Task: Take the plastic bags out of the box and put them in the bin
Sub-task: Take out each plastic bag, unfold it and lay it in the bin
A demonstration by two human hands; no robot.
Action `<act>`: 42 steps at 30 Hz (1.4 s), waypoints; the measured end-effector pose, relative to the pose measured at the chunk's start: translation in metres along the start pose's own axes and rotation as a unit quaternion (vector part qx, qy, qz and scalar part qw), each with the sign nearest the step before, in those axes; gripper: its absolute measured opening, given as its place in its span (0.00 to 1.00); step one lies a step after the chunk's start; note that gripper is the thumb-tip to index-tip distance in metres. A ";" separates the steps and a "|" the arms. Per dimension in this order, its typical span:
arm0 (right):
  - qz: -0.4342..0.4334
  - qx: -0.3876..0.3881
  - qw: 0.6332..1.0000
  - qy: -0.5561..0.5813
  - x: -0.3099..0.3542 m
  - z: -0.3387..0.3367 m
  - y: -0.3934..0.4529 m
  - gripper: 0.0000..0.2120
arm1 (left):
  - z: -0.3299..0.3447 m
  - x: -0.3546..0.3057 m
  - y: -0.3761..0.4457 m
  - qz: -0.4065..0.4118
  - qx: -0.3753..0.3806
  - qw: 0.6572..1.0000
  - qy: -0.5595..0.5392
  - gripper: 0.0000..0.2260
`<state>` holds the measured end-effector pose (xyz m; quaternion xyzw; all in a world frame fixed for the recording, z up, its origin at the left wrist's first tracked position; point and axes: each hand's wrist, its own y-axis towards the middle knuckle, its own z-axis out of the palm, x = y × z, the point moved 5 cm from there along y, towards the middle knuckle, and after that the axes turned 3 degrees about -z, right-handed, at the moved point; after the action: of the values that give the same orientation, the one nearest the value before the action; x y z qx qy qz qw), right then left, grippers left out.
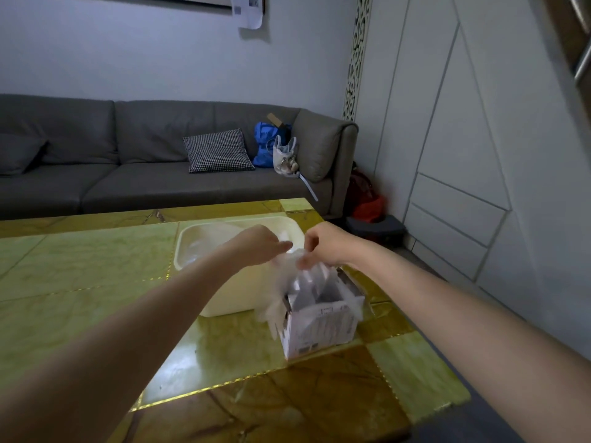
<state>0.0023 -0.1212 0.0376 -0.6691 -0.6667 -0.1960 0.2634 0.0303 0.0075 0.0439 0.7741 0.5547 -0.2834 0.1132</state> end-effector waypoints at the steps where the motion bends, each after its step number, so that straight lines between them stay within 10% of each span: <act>1: -0.006 -0.013 1.000 0.025 0.001 -0.002 -0.002 0.15 | 0.000 -0.003 0.000 -0.001 0.014 1.000 -0.025 0.18; 9: -0.008 0.007 0.983 0.181 -0.006 -0.011 -0.015 0.03 | 0.006 -0.019 -0.005 -0.002 0.033 0.984 -0.173 0.13; 22: 0.057 -0.008 0.986 0.157 -0.015 -0.022 -0.014 0.11 | 0.002 -0.010 -0.011 -0.016 0.041 0.960 -0.277 0.13; 30: 0.120 -0.168 0.962 0.178 -0.048 -0.047 -0.021 0.03 | -0.015 0.004 -0.009 -0.037 -0.005 0.954 -0.298 0.16; 35: 0.087 -0.304 0.907 0.277 -0.044 -0.076 -0.022 0.10 | -0.007 -0.015 -0.017 0.081 -0.026 0.986 -0.142 0.10; 42: 0.005 -0.248 0.911 0.328 -0.015 -0.072 -0.021 0.20 | 0.056 -0.037 -0.006 0.184 -0.029 0.954 0.236 0.09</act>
<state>-0.0129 -0.1779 0.0868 -0.6139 -0.4693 -0.5627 0.2937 -0.0006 -0.0476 0.0204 0.9038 0.4218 -0.0507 0.0517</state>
